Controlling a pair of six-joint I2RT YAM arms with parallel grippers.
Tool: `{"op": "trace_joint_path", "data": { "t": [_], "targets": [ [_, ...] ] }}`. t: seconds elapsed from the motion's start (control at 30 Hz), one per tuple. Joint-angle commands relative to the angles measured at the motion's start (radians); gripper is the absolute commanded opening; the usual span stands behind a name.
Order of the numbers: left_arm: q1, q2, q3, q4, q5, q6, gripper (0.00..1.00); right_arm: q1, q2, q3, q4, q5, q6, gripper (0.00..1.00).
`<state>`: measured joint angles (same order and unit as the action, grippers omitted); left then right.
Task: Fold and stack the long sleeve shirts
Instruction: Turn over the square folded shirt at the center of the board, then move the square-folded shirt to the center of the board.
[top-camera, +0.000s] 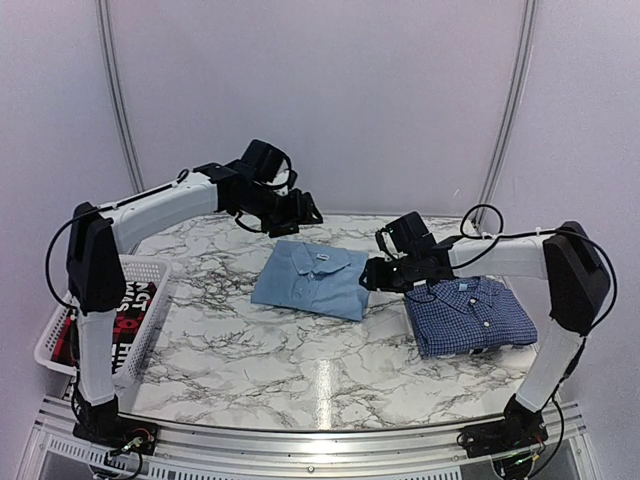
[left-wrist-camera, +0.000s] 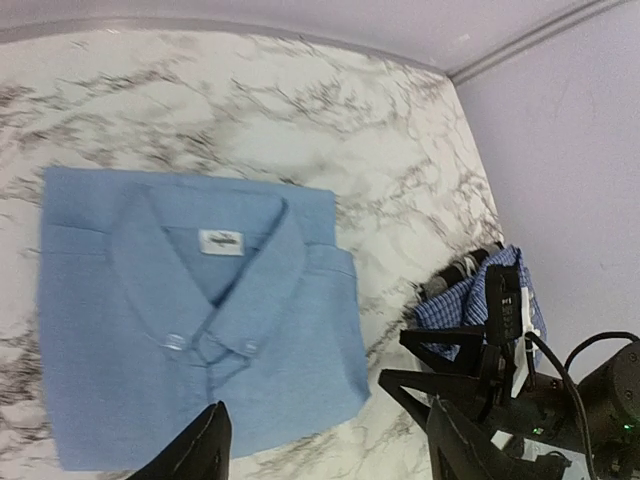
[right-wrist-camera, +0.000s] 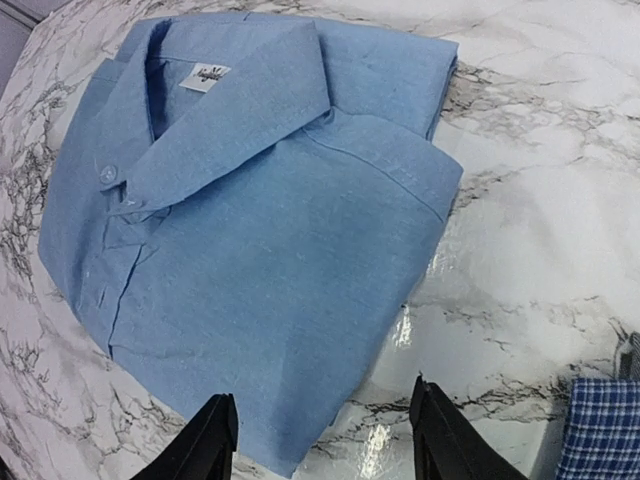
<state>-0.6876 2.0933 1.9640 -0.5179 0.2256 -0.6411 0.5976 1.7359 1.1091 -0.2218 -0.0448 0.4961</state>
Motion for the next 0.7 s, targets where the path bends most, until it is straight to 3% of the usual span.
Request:
{"op": "trace_joint_path", "data": {
  "t": [0.0,0.23,0.67],
  "targets": [
    [0.114,-0.037,-0.135,-0.007,-0.011,0.132,0.68,0.001,0.072,0.074,0.056,-0.008,0.002,0.54],
    [0.216,-0.018,-0.26,0.032,0.039,0.231,0.63,-0.022,0.115,0.063,0.095,0.01,0.018,0.4],
    [0.247,0.115,-0.354,0.185,0.162,0.207,0.67,-0.097,0.225,0.081,0.16,-0.139,0.022,0.49]
  ]
}}
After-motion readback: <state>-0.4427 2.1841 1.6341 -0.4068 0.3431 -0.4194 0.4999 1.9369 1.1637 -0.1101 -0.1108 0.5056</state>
